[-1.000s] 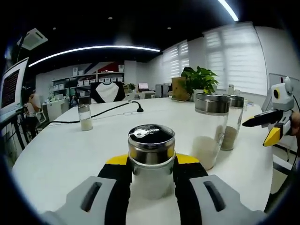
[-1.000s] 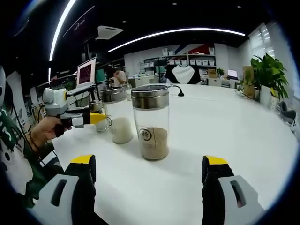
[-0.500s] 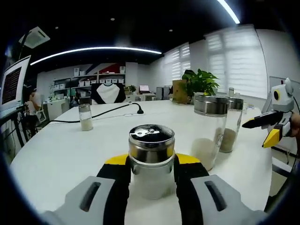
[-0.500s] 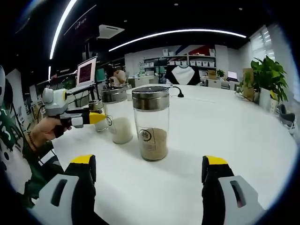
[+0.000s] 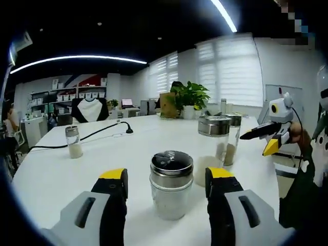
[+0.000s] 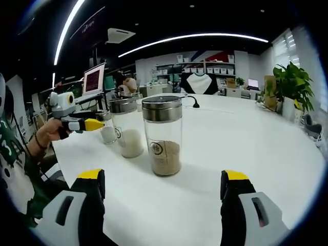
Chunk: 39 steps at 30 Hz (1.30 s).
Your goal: Rotate the seasoning bottle until the label or dispensing opening points toward the visible target arrow and the bottle remains upright within the marked orientation range
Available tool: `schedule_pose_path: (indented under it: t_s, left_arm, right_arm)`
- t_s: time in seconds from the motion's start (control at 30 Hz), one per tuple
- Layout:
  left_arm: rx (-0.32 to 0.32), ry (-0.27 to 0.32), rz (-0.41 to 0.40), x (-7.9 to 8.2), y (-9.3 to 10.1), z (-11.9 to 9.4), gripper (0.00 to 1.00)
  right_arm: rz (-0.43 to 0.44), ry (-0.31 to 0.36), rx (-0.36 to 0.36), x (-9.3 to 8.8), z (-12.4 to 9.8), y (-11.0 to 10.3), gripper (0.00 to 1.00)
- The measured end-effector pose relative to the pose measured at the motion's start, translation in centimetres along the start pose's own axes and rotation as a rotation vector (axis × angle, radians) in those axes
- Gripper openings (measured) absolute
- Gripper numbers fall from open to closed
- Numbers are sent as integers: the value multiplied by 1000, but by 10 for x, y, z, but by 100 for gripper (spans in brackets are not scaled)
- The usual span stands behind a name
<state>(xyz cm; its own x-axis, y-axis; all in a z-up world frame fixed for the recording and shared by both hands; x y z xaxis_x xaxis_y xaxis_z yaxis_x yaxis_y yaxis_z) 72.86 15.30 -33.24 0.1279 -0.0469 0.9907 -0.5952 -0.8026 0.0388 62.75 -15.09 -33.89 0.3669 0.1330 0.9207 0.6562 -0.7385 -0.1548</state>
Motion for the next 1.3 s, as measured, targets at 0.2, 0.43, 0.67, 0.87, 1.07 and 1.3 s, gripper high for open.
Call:
schedule_pose_path:
  t_s: [0.2, 0.43, 0.67, 0.87, 1.07, 1.3]
  left_arm:
    - [-130, -4, 37, 1, -3, 4, 67]
    - [-277, -17, 3, 0, -8, 14, 63]
    - [-310, -85, -28, -7, -14, 25, 51]
    - [-351, -75, 54, -2, -5, 23, 48]
    - [-331, -107, 155, -5, -3, 21, 39]
    - [-338, -104, 136, -5, -3, 20, 38]
  right_arm:
    - [3, -1, 3, 0, 0, 0, 96]
    - [6, -2, 15, -1, 2, -1, 96]
    - [6, 4, 25, -1, 4, -1, 96]
    - [-3, 8, 25, 0, 3, -2, 96]
    - [-3, 3, 27, 0, 4, -3, 96]
    - [-1, 16, 25, 2, 3, -3, 96]
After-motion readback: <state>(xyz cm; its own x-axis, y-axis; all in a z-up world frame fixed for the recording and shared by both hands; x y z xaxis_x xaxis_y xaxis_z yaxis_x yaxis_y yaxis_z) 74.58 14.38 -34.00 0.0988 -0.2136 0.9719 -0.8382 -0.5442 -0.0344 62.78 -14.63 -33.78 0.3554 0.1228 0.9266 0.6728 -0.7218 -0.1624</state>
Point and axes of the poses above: the point that each gripper's makers call its tool centre point, and the gripper's own axes: z roughly forward along the fingers, y roughly to its right, x roughly out of its top, the point moved 8 cm from there along -z, roughly backward along the fingers, and after that the axes turned 15 degrees about x, right-handed, at the moved point
